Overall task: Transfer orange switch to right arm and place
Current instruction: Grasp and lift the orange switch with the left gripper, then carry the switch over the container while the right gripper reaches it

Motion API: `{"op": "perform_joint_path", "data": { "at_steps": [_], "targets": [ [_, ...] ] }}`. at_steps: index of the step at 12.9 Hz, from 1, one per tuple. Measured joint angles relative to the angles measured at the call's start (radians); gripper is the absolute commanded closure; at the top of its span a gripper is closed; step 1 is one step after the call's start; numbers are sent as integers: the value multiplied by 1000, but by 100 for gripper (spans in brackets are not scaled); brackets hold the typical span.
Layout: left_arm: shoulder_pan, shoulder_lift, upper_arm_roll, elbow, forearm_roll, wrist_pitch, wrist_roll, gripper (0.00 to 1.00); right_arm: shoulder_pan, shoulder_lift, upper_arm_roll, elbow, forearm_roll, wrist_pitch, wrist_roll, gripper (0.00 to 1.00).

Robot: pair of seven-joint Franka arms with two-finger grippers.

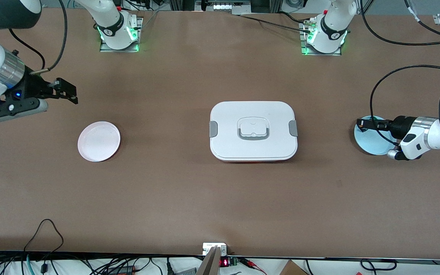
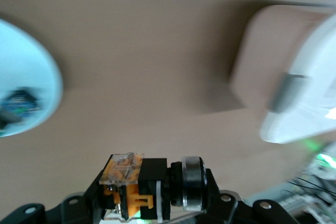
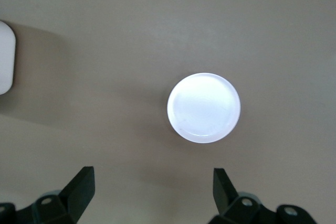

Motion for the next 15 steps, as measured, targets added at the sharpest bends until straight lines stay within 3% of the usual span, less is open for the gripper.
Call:
{"op": "perform_joint_path", "data": {
  "at_steps": [3, 6, 11, 15],
  "targets": [
    [3, 0, -45, 13, -187, -27, 56, 76, 10, 9, 4, 0, 14, -10, -3, 0],
    [2, 30, -62, 7, -381, -54, 335, 75, 43, 16, 9, -1, 70, -77, -62, 0],
    [-19, 143, -165, -1, -678, -48, 732, 75, 49, 70, 9, -3, 404, -96, -122, 0],
    [-190, 180, -191, -2, -964, 108, 1059, 76, 52, 176, 9, -5, 725, -97, -8, 0]
  ]
}}
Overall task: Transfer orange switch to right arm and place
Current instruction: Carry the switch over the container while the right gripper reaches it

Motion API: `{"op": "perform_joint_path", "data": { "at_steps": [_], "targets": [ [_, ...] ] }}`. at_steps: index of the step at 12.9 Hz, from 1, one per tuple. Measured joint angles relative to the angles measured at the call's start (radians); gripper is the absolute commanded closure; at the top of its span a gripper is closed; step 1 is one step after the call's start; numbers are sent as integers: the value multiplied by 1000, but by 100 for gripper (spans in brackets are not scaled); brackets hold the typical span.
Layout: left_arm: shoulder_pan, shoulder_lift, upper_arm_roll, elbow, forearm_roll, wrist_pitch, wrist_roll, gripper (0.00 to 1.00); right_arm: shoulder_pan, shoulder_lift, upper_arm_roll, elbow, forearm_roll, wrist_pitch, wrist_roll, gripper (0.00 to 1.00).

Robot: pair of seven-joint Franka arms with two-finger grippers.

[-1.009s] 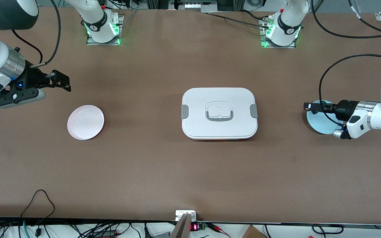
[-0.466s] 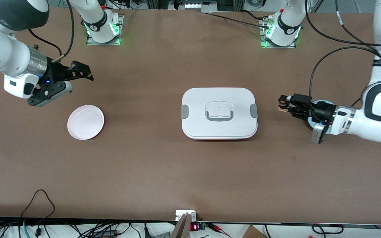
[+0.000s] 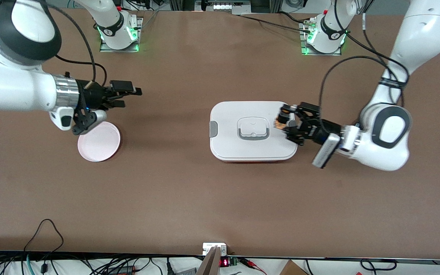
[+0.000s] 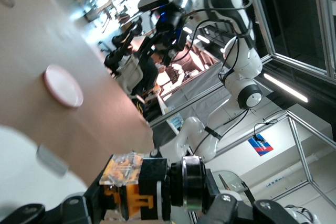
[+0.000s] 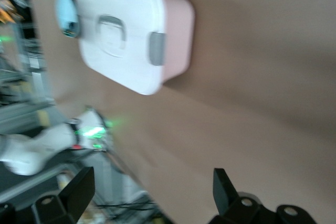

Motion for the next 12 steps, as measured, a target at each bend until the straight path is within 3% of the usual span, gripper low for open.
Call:
{"op": "perform_joint_path", "data": {
  "at_steps": [5, 8, 12],
  "targets": [
    [-257, 38, -3, -27, -365, 273, 379, 79, 51, 94, 0, 0, 354, 37, 110, 0],
    [-316, 40, -2, -37, -480, 301, 463, 81, 79, 130, 0, -12, 480, 108, 123, 0],
    [-358, 40, -2, -43, -557, 356, 512, 81, 87, 139, 0, -42, 562, 168, 201, 2]
  ]
}}
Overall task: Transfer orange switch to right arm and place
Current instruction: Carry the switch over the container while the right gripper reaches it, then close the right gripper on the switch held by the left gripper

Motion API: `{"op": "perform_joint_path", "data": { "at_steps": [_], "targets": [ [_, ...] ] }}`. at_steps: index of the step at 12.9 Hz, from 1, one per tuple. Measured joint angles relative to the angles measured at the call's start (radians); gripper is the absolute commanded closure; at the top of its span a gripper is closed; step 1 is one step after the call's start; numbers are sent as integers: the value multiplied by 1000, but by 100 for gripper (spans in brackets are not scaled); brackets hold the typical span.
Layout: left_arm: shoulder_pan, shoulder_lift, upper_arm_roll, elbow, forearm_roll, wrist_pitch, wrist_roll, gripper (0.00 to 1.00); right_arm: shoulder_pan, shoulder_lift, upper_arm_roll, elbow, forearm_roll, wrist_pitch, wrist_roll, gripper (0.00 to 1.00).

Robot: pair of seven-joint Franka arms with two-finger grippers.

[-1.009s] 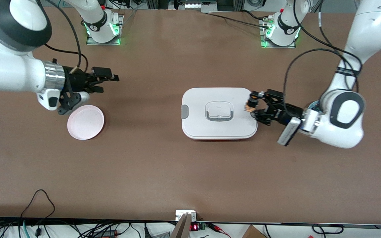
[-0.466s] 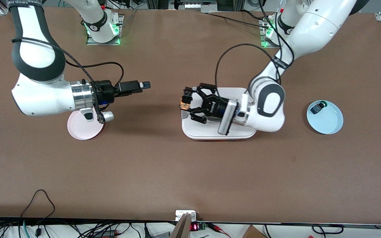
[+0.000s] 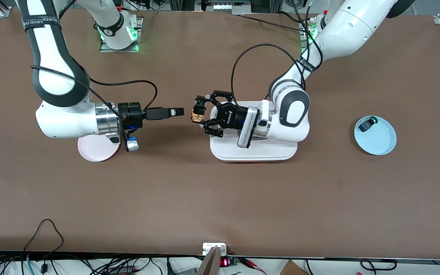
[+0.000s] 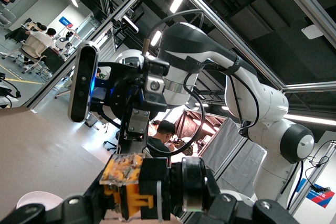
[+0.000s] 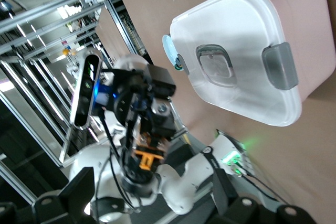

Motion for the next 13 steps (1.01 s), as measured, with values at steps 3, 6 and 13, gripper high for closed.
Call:
{"op": "perform_joint_path", "data": {
  "at_steps": [3, 6, 13],
  "targets": [
    [-7, 0, 0, 0, -6, 9, 4, 80, 20, 0, 0, 0, 20, 42, 41, 7],
    [-7, 0, 1, 0, -7, 10, 6, 80, 54, 3, 0, -4, 22, 97, 50, 13],
    [-7, 0, 1, 0, -7, 10, 9, 76, 72, 11, -1, -7, 28, 127, 53, 38]
  ]
}}
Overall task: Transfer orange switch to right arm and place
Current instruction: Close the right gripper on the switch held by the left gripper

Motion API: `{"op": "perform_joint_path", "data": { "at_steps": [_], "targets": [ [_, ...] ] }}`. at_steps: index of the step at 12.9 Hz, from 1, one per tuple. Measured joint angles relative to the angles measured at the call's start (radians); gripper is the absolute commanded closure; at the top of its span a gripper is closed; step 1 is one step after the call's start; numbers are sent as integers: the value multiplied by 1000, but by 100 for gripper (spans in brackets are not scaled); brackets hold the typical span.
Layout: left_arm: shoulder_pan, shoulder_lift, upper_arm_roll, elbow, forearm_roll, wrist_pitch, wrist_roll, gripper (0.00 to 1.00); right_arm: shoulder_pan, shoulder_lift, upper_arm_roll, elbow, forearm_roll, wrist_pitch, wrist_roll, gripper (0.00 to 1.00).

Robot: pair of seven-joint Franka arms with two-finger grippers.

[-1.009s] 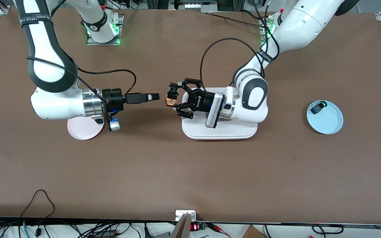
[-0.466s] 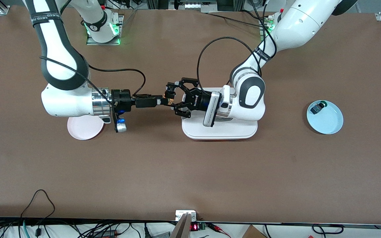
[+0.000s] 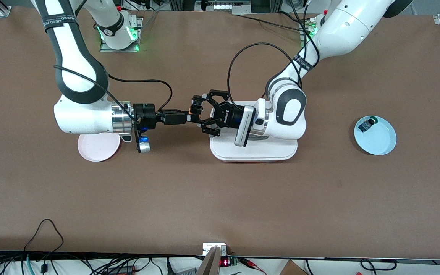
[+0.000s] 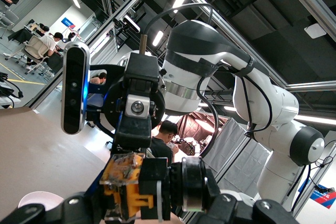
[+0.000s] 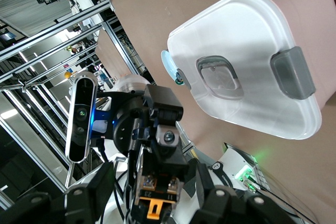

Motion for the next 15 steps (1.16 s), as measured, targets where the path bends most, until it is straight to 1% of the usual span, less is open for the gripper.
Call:
{"op": "perform_joint_path", "data": {
  "at_steps": [2, 6, 8, 9, 11, 12, 13, 14, 15],
  "targets": [
    [0, 0, 0, 0, 0, 0, 0, 75, 0, 8, 0, 0, 15, 1, 0, 43],
    [-1, 0, 0, 0, 0, 0, 0, 75, 2, 16, 0, 0, 17, 1, 0, 57],
    [-1, 0, 0, 0, -1, 0, 0, 75, 3, 16, 0, 0, 18, 1, 0, 62],
    [-1, 0, 0, 0, -1, 0, 0, 75, 3, 16, 0, 0, 18, 2, 0, 67],
    [-1, 0, 0, 1, -9, 0, 8, 72, 3, 17, -1, -1, 29, 3, 7, 83],
    [-1, 0, 0, 1, -9, 0, 8, 70, 3, 17, -1, -1, 29, 3, 7, 93],
    [-1, 0, 0, 1, -9, 0, 8, 69, 3, 17, -1, -1, 29, 3, 7, 99],
    [-1, 0, 0, 1, -10, 0, 8, 68, 3, 17, -1, -1, 29, 3, 7, 100],
    [-1, 0, 0, 1, -10, 0, 8, 65, 3, 17, -1, -1, 29, 2, 7, 100]
  ]
}}
